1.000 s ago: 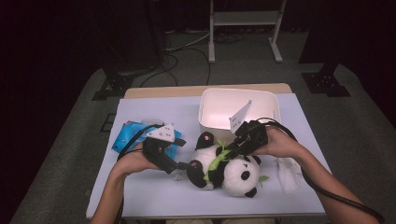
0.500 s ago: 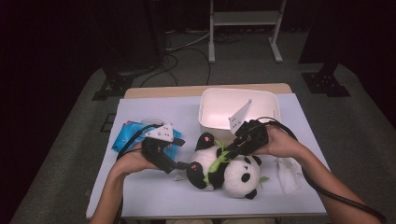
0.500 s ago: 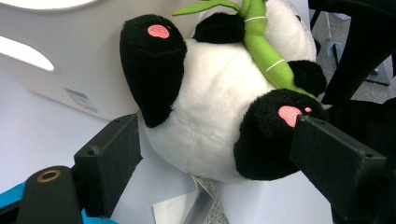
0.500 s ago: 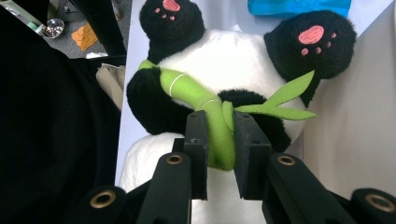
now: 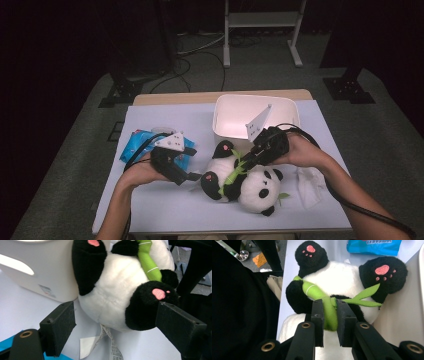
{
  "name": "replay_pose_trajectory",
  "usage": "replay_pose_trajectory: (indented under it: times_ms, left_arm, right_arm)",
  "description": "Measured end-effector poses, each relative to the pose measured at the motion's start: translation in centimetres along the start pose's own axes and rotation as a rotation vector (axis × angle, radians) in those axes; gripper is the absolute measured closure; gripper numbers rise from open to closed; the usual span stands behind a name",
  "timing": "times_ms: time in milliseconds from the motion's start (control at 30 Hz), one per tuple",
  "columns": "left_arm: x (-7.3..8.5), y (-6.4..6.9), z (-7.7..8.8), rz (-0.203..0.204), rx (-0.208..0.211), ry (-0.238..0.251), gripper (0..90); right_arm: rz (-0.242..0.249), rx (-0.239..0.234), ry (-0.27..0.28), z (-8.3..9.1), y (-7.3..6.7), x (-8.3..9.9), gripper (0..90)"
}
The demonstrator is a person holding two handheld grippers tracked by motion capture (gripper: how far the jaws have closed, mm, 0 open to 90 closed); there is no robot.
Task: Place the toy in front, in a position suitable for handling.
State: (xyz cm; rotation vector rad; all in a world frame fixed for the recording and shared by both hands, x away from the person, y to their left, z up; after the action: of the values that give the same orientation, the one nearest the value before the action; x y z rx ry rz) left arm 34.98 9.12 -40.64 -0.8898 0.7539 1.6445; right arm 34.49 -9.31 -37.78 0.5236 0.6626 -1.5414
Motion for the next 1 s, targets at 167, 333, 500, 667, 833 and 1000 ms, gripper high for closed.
replay_pose_trajectory:
  times_ms: [167,333,500,667,833,1000]
  left_arm:
    - [0.1,-0.5,0.6,0.004,-0.022,0.007,11.8]
    - [0.4,-0.9,1.0,0.009,-0.038,0.005,11.0]
    - [0.7,-1.3,1.2,0.02,-0.044,0.007,10.8]
    - [1.0,-1.7,1.5,0.026,-0.055,0.007,10.8]
    - [1.1,-1.8,1.8,0.03,-0.059,0.014,10.7]
    - [1.2,-2.0,2.0,0.032,-0.065,0.018,10.7]
  right_arm:
    - [0.004,0.0,0.004,0.3,-0.2,-0.2,77.4]
    - [0.008,0.002,0.005,0.7,-0.2,-0.3,77.5]
    - [0.011,0.01,0.012,1.4,-0.2,-0.8,77.6]
    - [0.016,0.015,0.006,2.1,-0.3,-1.2,77.7]
    - [0.018,0.018,0.012,2.9,-0.4,-1.8,77.7]
    - [0.026,0.022,0.016,4.0,-0.7,-2.6,77.7]
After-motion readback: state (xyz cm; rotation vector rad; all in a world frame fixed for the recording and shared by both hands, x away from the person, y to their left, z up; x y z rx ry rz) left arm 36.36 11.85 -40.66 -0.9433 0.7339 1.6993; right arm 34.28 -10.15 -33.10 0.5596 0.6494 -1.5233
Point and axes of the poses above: each handheld gripper's, and its own axes: z roughly backward along the jaws, x roughly out of its underside, y roughly to its right, the point moved 9 cm from there along -z, roughly forward along the jaws, and after that the axes turned 8 degrees about y, right-handed, at the moved point
